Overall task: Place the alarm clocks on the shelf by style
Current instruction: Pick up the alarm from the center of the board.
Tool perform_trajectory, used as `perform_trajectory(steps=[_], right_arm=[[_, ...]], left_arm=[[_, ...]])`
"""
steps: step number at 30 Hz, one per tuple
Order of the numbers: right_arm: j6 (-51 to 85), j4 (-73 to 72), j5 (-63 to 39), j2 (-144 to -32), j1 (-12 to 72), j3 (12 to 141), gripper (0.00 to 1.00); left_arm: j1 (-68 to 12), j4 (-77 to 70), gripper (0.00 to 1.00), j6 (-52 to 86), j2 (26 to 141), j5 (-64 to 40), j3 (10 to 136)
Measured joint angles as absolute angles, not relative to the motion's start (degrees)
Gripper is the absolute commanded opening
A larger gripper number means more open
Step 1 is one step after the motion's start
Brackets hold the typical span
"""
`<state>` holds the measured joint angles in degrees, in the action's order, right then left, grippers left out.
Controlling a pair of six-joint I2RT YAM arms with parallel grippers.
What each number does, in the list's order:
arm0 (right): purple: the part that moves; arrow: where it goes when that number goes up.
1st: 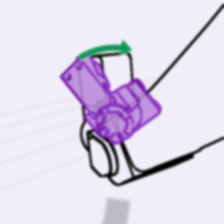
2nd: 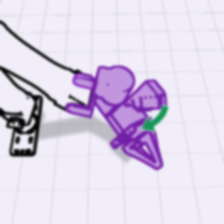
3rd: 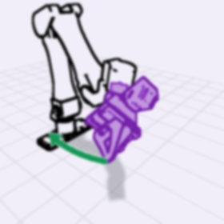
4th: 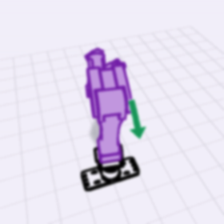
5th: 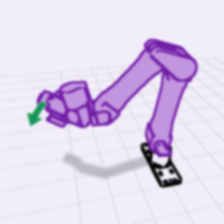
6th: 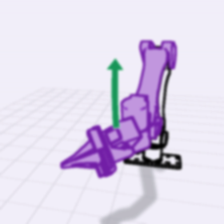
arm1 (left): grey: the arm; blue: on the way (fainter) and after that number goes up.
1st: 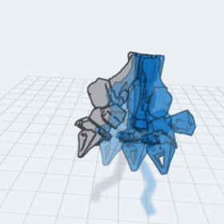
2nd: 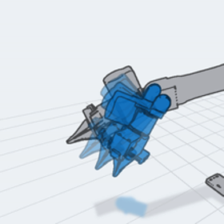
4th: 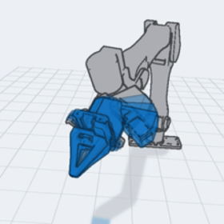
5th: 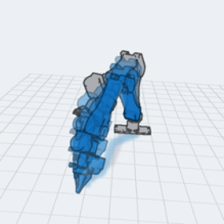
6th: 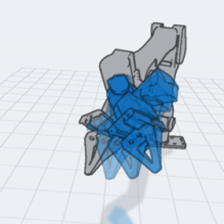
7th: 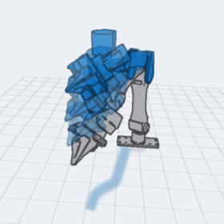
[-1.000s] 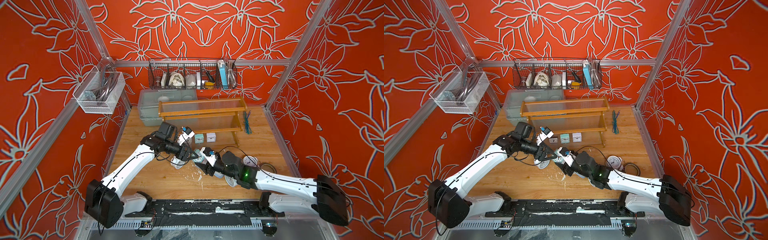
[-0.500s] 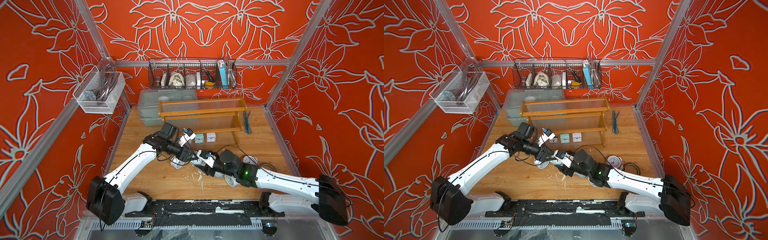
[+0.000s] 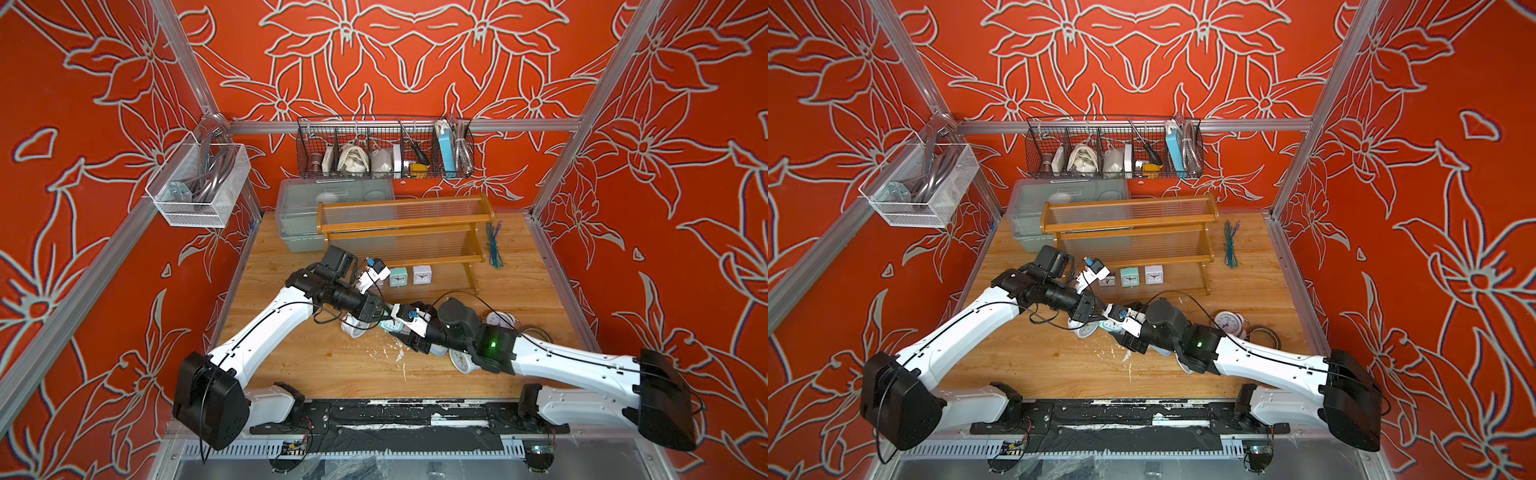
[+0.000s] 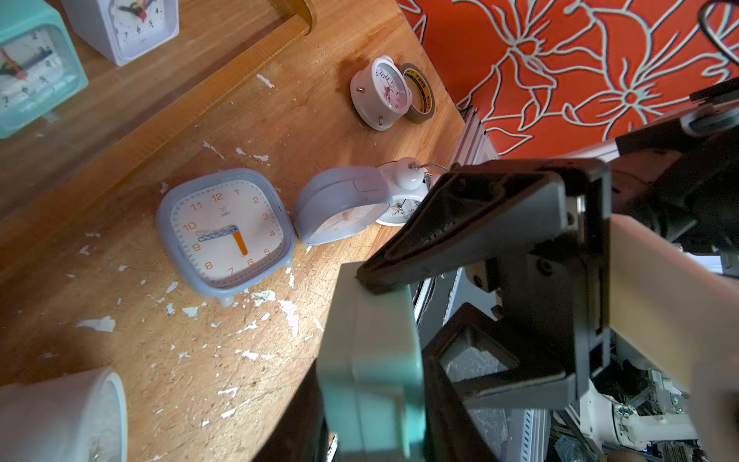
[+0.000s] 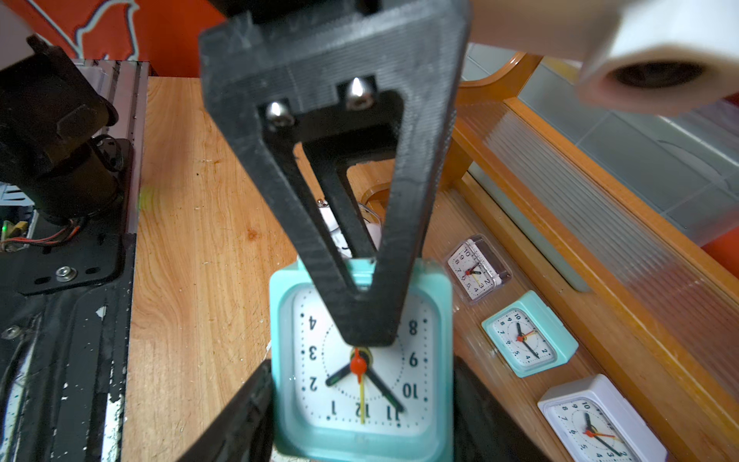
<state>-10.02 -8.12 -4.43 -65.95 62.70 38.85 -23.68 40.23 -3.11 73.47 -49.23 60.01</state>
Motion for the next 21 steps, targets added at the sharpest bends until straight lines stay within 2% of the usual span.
perform_trajectory(steps=[3,8,14,21], right_arm=[[-8.67,-7.68,-4.49,-65.91,62.7,38.85,0.78],[-3.51,-4.43,-4.25,-63.77,62.67,38.85,0.9],[8.51,-1.72,-2.55,-57.69,62.67,38.85,0.9],[33.61,-1.65,5.06,-53.32,62.59,38.87,0.91]], left_arm=[[-23.79,39.92,0.08,-4.16,73.43,-49.1,60.01],[-24.08,38.48,0.04,-6.55,71.64,-46.46,59.83],[-24.08,31.83,0.04,-10.35,65.84,-40.53,55.96],[-24.03,23.86,0.05,-11.11,66.39,-38.04,54.72]])
